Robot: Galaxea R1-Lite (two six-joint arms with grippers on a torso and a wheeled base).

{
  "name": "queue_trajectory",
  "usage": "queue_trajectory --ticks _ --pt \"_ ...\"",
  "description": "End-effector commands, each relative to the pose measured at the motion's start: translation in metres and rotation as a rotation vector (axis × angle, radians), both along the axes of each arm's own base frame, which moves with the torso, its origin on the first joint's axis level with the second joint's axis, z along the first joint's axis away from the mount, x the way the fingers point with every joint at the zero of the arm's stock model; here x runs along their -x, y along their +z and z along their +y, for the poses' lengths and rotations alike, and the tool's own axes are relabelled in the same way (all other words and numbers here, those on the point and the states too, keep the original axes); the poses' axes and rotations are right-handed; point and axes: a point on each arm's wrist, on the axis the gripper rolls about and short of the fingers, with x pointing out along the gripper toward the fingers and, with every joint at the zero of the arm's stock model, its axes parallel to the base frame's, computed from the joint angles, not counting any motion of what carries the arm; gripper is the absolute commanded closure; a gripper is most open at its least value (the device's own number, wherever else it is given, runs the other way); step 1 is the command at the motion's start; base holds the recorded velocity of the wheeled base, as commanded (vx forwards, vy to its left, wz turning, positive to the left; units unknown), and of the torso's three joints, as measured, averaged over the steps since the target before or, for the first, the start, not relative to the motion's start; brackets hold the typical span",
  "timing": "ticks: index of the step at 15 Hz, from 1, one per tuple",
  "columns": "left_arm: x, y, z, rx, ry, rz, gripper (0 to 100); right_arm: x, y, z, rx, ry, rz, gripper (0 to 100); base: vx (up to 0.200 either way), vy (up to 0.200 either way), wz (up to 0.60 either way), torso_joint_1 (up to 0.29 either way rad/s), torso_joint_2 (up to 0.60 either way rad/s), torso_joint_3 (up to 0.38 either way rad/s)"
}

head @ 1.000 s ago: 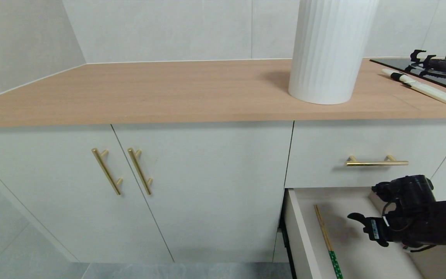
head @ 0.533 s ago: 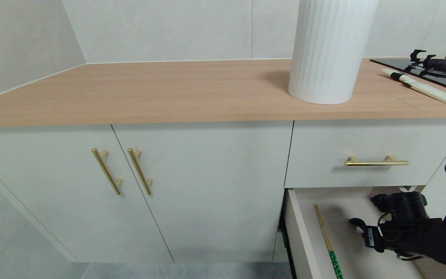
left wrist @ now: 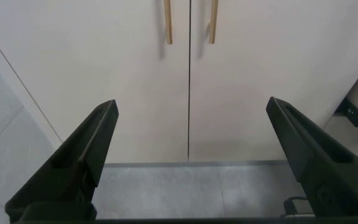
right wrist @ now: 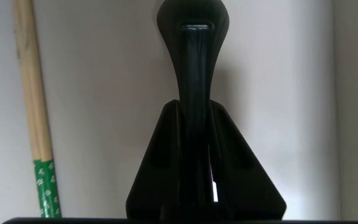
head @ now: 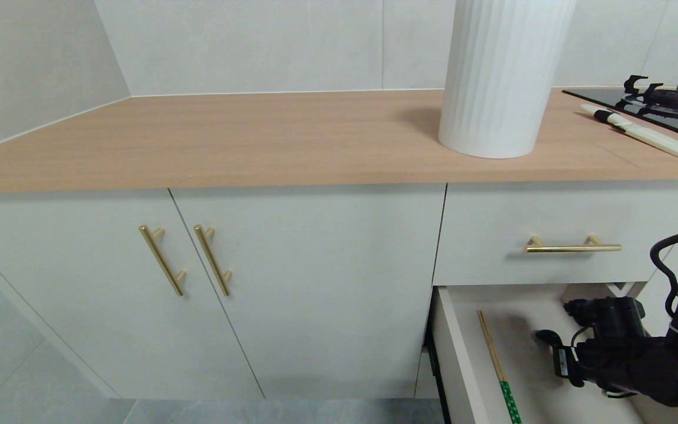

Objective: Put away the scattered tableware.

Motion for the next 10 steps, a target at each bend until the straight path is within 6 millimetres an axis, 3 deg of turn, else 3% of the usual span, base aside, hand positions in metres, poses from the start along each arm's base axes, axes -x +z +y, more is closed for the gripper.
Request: queue_trajectory --ticks 1,8,9,10 --pt "-0.0001 0.0000 0.0000 0.000 0.000 0.001 0 -0.0002 0.0011 0.0000 0.000 -0.001 -0.010 100 0.000 0.000 0.00 0.000 0.00 0.000" --pt "-0.0001 0.0000 0.0000 0.000 0.000 0.001 0 0.0001 0.0021 0.0000 0.002 -0.001 -0.016 100 0.000 0.000 0.00 0.000 0.00 0.000" --pt "-0.0001 0.0000 0.0000 0.000 0.000 0.001 0 0.0001 0.0021 -0.0001 0.003 -0.002 -0.016 0 0.000 0.000 0.00 0.000 0.00 0.000" --pt "-0.0001 0.0000 0.0000 0.000 0.000 0.001 0 0.0001 0.0021 0.0004 0.003 0.000 -0.016 0 0.000 0.000 0.00 0.000 0.00 0.000"
